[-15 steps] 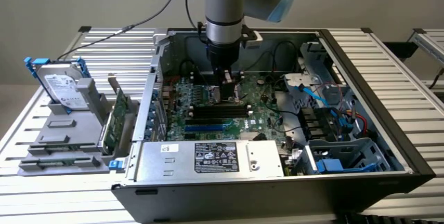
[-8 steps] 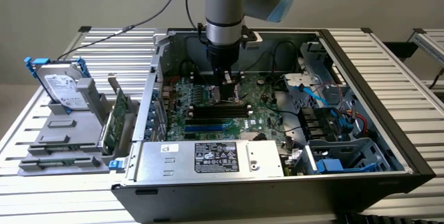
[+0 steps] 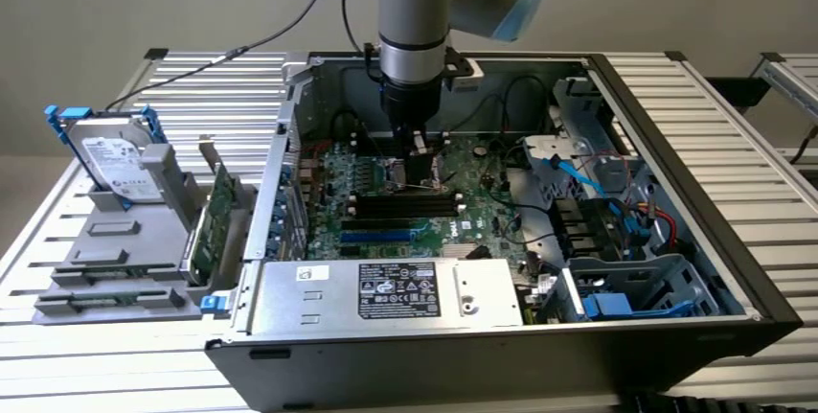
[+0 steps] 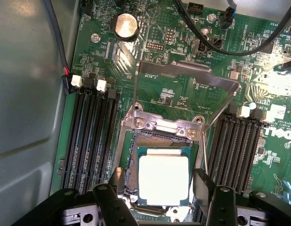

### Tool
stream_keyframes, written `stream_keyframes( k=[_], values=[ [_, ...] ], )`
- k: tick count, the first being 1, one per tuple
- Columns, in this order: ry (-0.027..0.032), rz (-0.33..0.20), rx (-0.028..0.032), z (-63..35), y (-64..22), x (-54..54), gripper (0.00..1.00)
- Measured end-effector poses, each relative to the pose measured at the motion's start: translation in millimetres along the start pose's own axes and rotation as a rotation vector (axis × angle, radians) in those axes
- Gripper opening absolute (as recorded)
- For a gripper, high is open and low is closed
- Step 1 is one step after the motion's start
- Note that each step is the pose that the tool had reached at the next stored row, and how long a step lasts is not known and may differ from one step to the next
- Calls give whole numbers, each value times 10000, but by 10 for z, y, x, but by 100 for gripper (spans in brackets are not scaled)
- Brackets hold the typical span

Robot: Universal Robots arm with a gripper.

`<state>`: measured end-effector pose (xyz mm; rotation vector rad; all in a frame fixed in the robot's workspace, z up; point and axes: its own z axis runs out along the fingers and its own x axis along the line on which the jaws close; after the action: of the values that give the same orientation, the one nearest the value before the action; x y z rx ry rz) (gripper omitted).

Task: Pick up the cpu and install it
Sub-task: 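Place the cpu into insertion slot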

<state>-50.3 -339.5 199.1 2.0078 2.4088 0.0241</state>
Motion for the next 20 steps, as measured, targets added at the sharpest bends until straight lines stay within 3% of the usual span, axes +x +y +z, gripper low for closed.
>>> stream_keyframes(
  k=[20],
  values=[
    [56,13,-10,14,1,5,67]
  ],
)
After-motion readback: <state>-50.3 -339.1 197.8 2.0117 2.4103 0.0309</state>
